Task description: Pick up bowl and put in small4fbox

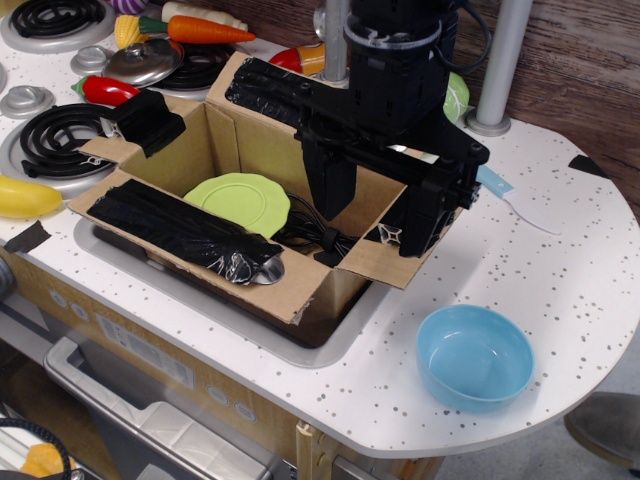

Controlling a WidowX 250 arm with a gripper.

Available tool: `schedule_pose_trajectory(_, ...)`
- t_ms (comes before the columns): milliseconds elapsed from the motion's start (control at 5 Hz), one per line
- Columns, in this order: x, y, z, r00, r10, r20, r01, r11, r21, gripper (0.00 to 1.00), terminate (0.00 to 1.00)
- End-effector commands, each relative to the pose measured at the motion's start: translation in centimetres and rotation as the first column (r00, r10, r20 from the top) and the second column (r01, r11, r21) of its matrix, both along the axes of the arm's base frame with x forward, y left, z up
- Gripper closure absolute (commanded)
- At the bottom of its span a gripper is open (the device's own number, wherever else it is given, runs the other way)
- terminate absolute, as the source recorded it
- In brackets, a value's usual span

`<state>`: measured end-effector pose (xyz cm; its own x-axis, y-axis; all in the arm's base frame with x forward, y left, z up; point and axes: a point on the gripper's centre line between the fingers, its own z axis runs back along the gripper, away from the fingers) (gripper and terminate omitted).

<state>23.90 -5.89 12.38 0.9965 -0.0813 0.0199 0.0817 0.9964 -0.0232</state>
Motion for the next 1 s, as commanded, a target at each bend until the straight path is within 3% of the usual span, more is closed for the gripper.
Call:
schedule_pose_trajectory(0,0.0,0.0,0.0,1.000,0.000,0.000,0.000,1.000,0.000,0.00,0.00)
schedule_pose_trajectory(200,-0.4,-0.3,-1.7,0.981,0.192,0.003,-0.191,0.980,-0.050,0.00,0.00)
schedule_pose_trajectory(400,-0.5,-1.0,-3.3,0.933,0.359,0.041,-0.351,0.927,-0.130,0.00,0.00)
schedule_pose_trajectory(800,-0.6,-2.4,-6.7,0.851,0.513,0.111,-0.490,0.852,-0.184,0.00,0.00)
